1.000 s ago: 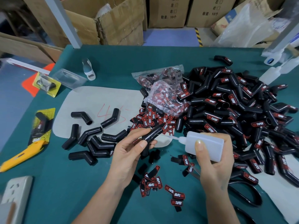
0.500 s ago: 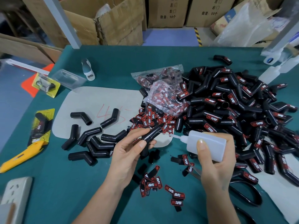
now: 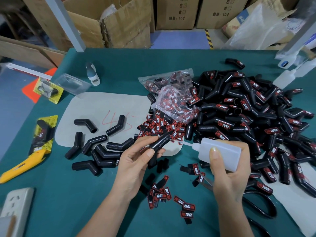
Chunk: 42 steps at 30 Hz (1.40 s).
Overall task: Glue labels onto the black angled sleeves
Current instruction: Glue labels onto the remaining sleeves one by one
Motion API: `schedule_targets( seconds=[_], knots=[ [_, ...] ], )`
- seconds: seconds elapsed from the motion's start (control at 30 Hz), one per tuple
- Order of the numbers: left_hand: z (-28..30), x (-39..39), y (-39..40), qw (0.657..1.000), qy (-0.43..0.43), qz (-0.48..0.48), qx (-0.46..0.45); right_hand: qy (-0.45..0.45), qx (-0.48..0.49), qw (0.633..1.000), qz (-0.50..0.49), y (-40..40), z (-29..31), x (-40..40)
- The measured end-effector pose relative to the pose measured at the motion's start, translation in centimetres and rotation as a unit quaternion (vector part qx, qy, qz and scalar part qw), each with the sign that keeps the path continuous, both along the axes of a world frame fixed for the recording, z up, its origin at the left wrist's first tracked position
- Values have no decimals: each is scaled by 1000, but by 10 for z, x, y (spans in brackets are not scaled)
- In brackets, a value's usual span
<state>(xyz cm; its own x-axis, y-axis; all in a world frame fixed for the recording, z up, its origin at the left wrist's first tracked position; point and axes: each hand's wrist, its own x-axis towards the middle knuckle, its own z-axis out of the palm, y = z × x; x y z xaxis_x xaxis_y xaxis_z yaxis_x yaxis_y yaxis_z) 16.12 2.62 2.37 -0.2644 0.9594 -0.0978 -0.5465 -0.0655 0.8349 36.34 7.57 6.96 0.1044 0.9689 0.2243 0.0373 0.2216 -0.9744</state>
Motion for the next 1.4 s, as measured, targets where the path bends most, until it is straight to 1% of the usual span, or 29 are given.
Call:
schedule_targets(
  seconds=[0.6,1.4],
  knots=[
    [0,1,0,1000,-1,3,-2,2,2,1000,3,1,-2,2],
    [8,1,0,999,-23,0,-32,-5,3,1000,-2,1,-2,1]
  ],
)
